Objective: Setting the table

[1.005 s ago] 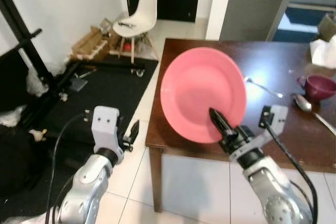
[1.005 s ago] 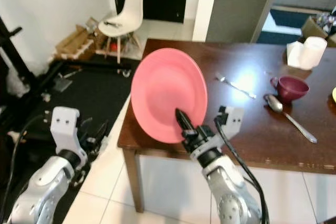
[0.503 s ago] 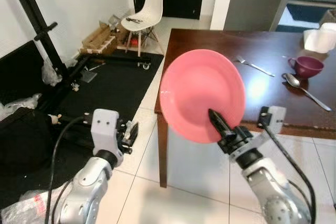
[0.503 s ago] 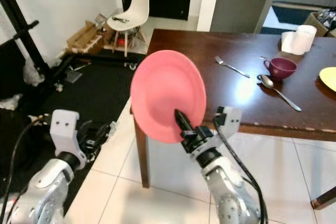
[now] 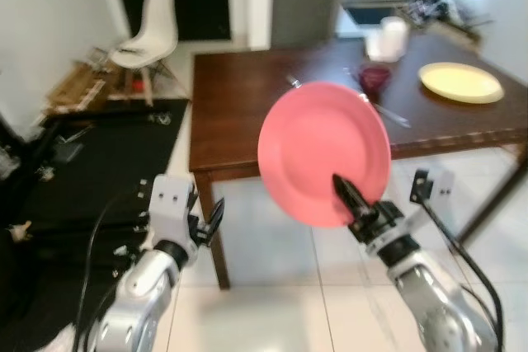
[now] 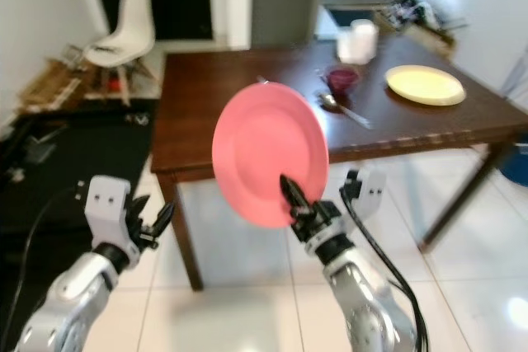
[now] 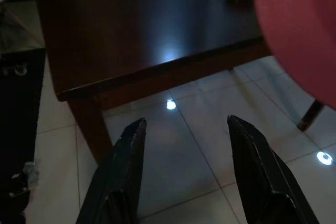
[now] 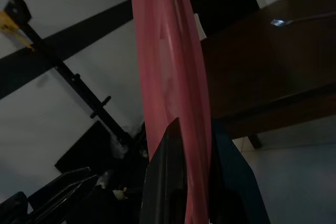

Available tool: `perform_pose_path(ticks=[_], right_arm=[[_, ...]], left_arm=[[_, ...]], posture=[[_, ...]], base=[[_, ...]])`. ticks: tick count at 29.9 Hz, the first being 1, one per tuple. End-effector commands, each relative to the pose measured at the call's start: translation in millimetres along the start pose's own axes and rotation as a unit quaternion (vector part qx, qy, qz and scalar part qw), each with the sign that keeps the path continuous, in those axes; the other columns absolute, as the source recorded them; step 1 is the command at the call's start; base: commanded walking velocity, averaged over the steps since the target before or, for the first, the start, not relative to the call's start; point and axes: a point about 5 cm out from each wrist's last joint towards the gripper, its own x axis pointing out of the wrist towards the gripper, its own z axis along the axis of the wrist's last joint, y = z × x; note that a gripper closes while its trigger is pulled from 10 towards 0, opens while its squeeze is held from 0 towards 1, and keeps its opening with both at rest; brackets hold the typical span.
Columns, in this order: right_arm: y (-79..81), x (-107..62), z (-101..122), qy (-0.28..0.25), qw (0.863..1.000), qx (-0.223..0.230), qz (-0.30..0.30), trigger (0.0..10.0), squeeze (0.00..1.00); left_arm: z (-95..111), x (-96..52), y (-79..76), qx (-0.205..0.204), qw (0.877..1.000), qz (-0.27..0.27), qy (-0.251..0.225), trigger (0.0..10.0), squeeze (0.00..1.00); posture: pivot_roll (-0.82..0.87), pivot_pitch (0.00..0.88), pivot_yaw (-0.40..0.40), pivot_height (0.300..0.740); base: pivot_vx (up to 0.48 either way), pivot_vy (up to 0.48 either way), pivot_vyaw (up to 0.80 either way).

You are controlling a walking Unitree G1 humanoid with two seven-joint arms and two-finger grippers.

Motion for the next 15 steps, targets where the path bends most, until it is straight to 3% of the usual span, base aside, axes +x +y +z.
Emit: perform_pose_path(ticks=[1,12,15], right_arm=[[5.4,2.5,-1,0.003,1.0,0.003,0.016,10.0,0.0],[-6.7,-9.7,-19,0.041,0.999,0.006,-0.006,10.0,0.0],[-13.1,-16.9,-30,0.06,0.998,0.011,-0.021,10.0,0.0]], left_arm=[[-10,-4.9,4.4,0.001,1.0,0.009,0.019,10.0,0.0],[-42,-19.5,10.8,0.014,0.997,0.009,0.075,10.0,0.0],[-57,-29.1,15.5,0.023,0.995,0.009,0.1,10.0,0.0]], posture=[[-0.12,0.0,0.106,0.74],[-0.12,0.0,0.11,0.74],[-0.13,0.0,0.114,0.74]], base=[[0.0,0.0,-0.78],[0.0,0.0,-0.78],[0.0,0.0,-0.78]])
